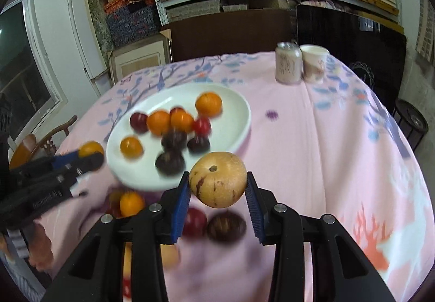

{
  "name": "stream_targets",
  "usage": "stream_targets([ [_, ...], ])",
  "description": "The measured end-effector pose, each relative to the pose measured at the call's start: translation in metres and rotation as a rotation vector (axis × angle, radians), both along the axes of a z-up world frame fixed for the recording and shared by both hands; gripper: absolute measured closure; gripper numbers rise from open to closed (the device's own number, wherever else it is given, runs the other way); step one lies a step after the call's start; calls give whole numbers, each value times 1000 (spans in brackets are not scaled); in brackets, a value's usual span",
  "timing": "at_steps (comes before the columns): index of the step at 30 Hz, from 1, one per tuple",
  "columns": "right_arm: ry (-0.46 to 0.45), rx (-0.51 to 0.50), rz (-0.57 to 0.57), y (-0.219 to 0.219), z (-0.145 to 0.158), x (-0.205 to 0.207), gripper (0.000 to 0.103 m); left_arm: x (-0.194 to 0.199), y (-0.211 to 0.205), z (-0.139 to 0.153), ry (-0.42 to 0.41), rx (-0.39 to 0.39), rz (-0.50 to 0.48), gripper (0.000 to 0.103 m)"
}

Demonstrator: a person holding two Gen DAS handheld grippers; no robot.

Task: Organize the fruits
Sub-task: 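Carry both fruits to the white plate and open both tools, then move the left tool to the large pale yellow round fruit and grasp it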

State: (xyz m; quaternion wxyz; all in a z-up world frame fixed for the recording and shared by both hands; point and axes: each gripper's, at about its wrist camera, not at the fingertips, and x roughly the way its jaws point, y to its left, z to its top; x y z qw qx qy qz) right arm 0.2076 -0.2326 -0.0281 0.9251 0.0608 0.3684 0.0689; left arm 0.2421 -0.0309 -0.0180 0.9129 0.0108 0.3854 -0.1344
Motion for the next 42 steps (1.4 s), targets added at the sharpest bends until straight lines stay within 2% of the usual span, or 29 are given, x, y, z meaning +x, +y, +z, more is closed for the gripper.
stream_targets([
  [3,4,8,2,5,2,24,63,21,-13,-7,21,-4,-11,66],
  [8,41,12,-9,8,-13,66,60,42,-23,-22,57,-11,-23,66],
  [9,41,30,2,8,-16,71,54,44,-24,-25,62,-6,-27,66],
  [10,36,53,12,7,-18,73,33,45,-25,-27,64,1,-28,66],
  [11,21,64,0,5,-18,72,23,46,-25,-29,64,7,-29,63],
  [12,-2,72,-14,3,-18,69,22,46,-25,-30,61,8,-29,55],
  [14,-18,70,-12,0,-15,66,22,44,-21,-27,40,3,-21,50],
  [19,-28,109,-27,-10,-8,52,22,29,-9,-15,-2,-5,-7,49],
  [23,-46,85,-73,-17,-13,23,17,6,9,-13,-23,-5,38,39],
  [27,-57,68,-91,-20,-17,-6,16,-19,25,-19,-11,-7,71,39],
  [32,-75,118,-112,-28,-19,-43,13,-43,40,-32,33,-6,117,38],
  [37,-69,105,-123,-29,-27,-65,10,-73,43,-36,26,-14,105,37],
  [41,-78,113,-143,-34,-27,-63,10,-98,33,-33,-6,-23,27,34],
  [42,-71,122,-148,-36,-28,-62,10,-102,30,-32,-15,-21,5,30],
])
